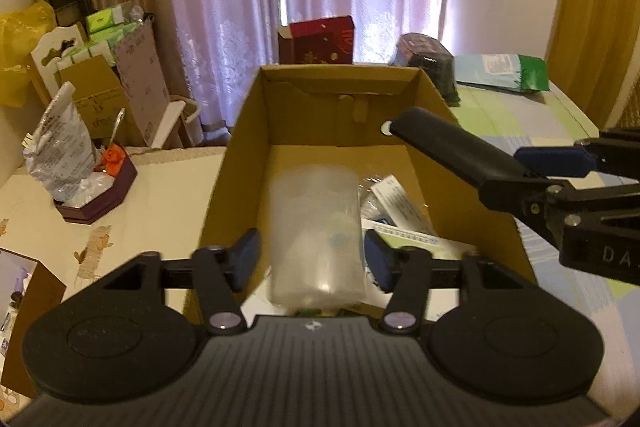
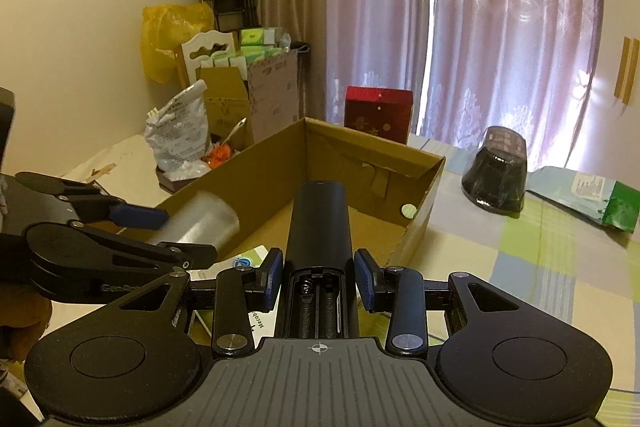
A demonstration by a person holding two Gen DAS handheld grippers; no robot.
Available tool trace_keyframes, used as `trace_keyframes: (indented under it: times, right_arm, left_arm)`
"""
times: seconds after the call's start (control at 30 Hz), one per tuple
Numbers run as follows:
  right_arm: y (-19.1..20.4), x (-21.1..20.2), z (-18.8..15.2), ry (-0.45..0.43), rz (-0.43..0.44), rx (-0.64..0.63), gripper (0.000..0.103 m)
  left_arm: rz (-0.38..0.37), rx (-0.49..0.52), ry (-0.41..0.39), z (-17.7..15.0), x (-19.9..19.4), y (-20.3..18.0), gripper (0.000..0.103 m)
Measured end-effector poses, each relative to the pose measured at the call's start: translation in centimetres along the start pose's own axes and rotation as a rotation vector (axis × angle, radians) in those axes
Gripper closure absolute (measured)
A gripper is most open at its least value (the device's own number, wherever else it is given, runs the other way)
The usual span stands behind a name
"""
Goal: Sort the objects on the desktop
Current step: 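Open the left tool to drop the clear cup while the right tool releases the remote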
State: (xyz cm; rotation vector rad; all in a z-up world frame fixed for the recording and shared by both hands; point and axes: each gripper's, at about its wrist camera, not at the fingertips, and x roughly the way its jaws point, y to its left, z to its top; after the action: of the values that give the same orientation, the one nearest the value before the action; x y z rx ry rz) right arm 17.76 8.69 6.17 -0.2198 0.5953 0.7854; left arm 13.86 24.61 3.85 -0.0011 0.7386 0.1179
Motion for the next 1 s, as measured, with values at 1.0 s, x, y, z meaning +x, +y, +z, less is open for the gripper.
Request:
trace_keyframes:
  times: [1.0]
  right_arm:
    - [1.1, 3.5, 0.7, 0.042, 0.021, -0.015, 0.065]
  left_arm:
    - [0.018, -0.052, -0.013, -1.4, -1.4, 1.5, 0.045]
